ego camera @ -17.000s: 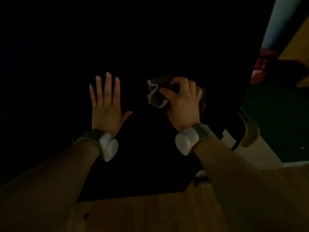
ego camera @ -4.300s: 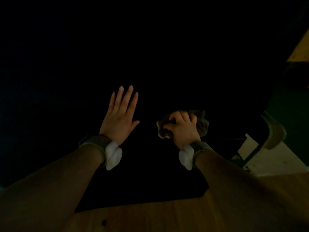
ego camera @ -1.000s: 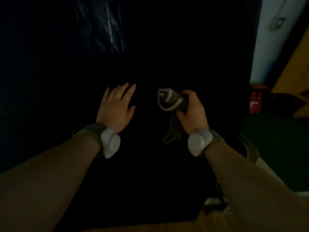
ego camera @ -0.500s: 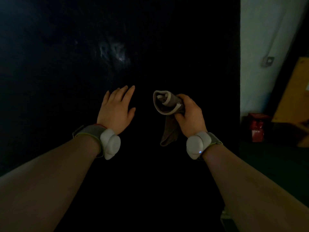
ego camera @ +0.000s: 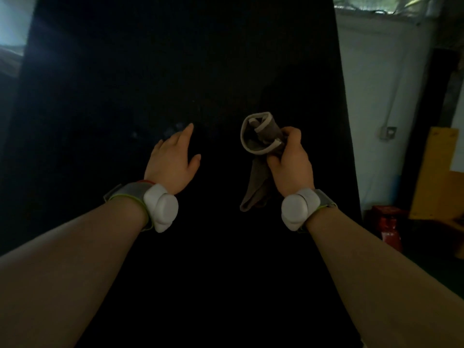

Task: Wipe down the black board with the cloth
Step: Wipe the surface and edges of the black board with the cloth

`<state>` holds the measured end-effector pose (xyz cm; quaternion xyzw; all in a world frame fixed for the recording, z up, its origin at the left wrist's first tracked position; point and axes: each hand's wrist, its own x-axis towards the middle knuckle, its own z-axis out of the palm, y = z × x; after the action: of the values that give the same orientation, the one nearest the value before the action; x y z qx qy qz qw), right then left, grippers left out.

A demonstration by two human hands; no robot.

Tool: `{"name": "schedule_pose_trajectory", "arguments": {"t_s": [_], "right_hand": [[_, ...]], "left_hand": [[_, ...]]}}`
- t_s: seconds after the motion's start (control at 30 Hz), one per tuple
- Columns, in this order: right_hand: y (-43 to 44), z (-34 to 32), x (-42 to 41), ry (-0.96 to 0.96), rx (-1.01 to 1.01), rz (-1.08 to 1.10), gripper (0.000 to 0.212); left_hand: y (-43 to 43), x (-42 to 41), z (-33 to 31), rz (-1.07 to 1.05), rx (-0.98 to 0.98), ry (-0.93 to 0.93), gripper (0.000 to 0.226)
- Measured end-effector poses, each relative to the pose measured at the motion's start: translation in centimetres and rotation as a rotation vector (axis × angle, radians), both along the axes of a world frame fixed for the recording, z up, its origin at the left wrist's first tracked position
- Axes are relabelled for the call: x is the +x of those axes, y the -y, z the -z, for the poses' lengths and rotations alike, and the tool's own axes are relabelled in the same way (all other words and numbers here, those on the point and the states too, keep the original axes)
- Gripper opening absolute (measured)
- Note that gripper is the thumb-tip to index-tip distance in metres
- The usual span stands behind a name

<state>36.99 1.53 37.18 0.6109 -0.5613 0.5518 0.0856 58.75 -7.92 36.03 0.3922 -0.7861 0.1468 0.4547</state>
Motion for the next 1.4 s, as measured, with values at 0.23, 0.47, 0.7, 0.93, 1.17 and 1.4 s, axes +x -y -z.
{"name": "schedule_pose_trajectory", "arguments": {"t_s": [0.23,0.47,0.7,0.93,1.17,1.4], "right_hand": [[1.8,-5.8,0.7,-0.087,-0.145,0.162,0.045],[3.1,-10.2,0.2,-0.174,-0.247,0.347,0.046],[5.2,-13.9,-0.8,-0.132,-0.378,0.458,0.044],[7.3,-15.3,-1.1,-0.207,-0.39,0.501,0.043],[10.1,-15.6,-1.3,-0.172,-0.233,0.511,0.049],[10.5,-14.8,-1.7,-0.475,-0.089,0.391,0.041]], "left_hand": [[2.9,-0.2,-5.7,0.044,-0.107,0.009,0.07],[5.6,-0.5,-9.4,0.1,-0.183,0.004,0.069],[7.2,-1.5,-11.5,0.113,-0.217,0.006,0.066],[8.2,-2.1,-13.3,0.091,-0.21,0.047,0.066],[10.7,-2.1,-12.7,0.103,-0.283,0.052,0.062],[12.1,-2.9,-12.3,0.081,-0.331,0.056,0.066]]}}
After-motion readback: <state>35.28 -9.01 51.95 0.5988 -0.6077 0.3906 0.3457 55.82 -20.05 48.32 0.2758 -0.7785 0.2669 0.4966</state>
